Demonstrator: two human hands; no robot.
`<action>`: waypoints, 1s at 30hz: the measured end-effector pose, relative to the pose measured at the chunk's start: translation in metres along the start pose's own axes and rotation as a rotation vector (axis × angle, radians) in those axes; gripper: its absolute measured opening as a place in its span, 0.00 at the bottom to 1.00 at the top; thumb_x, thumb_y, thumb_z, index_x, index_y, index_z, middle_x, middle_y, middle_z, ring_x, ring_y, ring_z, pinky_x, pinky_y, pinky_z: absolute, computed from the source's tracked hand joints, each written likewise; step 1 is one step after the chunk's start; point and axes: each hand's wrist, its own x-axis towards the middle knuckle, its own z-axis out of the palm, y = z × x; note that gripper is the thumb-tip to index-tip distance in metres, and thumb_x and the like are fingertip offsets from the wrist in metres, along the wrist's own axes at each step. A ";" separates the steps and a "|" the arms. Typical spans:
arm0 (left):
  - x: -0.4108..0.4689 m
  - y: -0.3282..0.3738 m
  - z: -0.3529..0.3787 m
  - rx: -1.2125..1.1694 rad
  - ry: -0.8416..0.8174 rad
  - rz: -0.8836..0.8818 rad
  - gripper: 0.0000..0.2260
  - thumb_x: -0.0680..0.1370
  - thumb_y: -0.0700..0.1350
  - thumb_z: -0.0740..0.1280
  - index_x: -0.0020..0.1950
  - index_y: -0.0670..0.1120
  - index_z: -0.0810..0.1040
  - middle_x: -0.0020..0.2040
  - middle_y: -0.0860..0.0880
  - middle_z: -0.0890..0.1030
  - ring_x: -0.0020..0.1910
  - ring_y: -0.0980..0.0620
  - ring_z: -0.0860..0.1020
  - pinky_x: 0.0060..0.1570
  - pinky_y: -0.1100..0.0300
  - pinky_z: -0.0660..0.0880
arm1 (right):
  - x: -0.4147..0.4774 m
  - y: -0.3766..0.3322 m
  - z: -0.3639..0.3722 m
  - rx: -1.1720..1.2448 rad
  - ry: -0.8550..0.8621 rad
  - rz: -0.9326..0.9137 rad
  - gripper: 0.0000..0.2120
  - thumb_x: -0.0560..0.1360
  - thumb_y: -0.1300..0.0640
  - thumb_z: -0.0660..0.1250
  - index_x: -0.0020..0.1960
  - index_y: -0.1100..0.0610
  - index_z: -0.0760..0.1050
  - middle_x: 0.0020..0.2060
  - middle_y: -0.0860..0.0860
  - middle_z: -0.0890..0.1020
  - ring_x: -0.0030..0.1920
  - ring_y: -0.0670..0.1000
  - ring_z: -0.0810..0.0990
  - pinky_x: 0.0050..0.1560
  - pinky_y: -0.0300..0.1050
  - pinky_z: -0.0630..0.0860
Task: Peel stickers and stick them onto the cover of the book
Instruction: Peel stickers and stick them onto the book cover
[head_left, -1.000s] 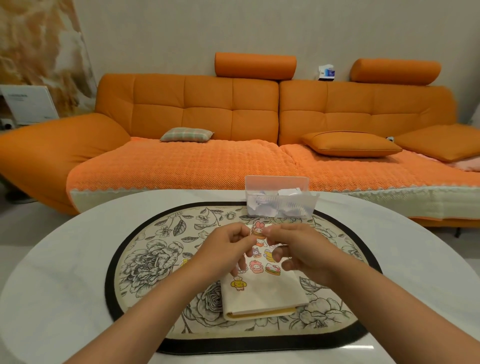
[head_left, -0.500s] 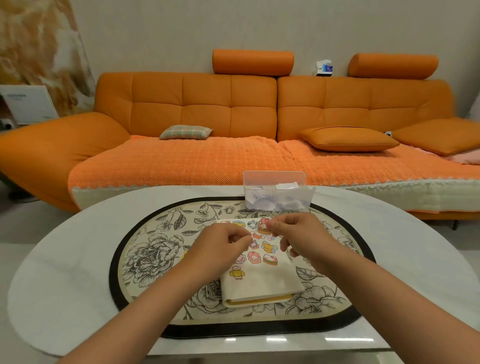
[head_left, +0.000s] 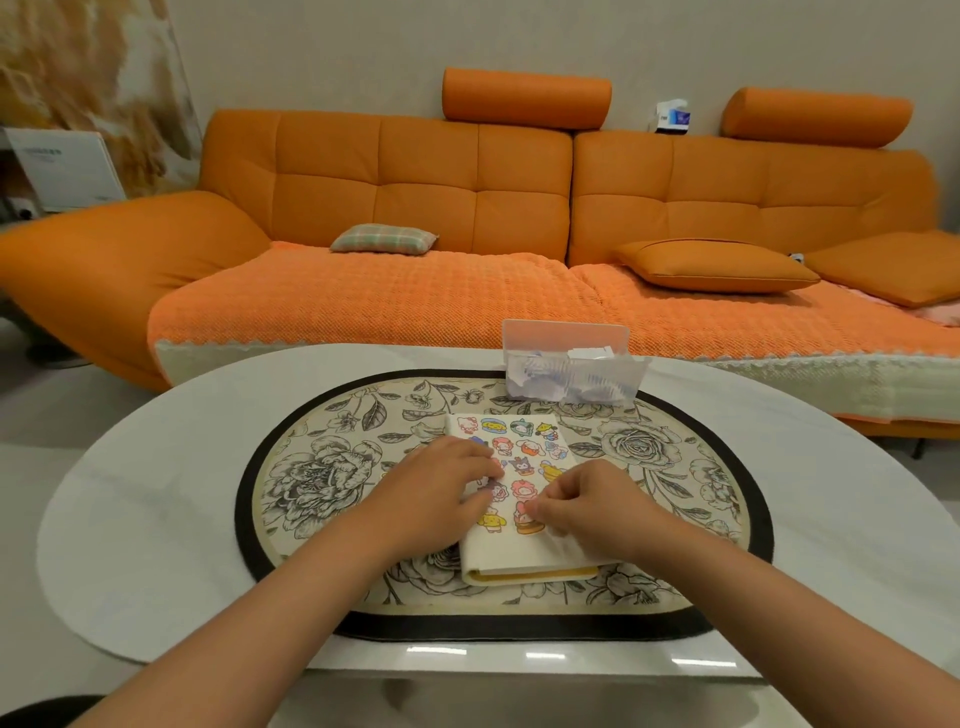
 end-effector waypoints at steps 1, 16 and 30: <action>0.000 0.001 0.000 0.002 0.003 0.003 0.15 0.83 0.54 0.60 0.70 0.57 0.75 0.73 0.59 0.70 0.74 0.59 0.61 0.73 0.54 0.61 | 0.001 0.001 0.001 -0.026 0.011 -0.012 0.15 0.74 0.46 0.74 0.40 0.58 0.84 0.34 0.51 0.82 0.36 0.46 0.76 0.41 0.44 0.75; -0.003 0.006 0.010 0.081 0.056 0.018 0.23 0.77 0.63 0.63 0.70 0.56 0.72 0.74 0.57 0.67 0.74 0.56 0.61 0.73 0.55 0.57 | -0.001 -0.001 0.016 -0.377 0.207 -0.096 0.12 0.71 0.39 0.73 0.40 0.46 0.81 0.32 0.43 0.76 0.35 0.42 0.74 0.33 0.40 0.67; -0.030 0.009 0.014 0.129 0.071 0.232 0.22 0.79 0.62 0.54 0.68 0.57 0.76 0.65 0.59 0.73 0.67 0.58 0.66 0.64 0.59 0.64 | -0.027 0.035 0.026 -0.732 0.388 -0.673 0.15 0.78 0.42 0.59 0.50 0.43 0.84 0.43 0.41 0.78 0.40 0.46 0.76 0.31 0.41 0.70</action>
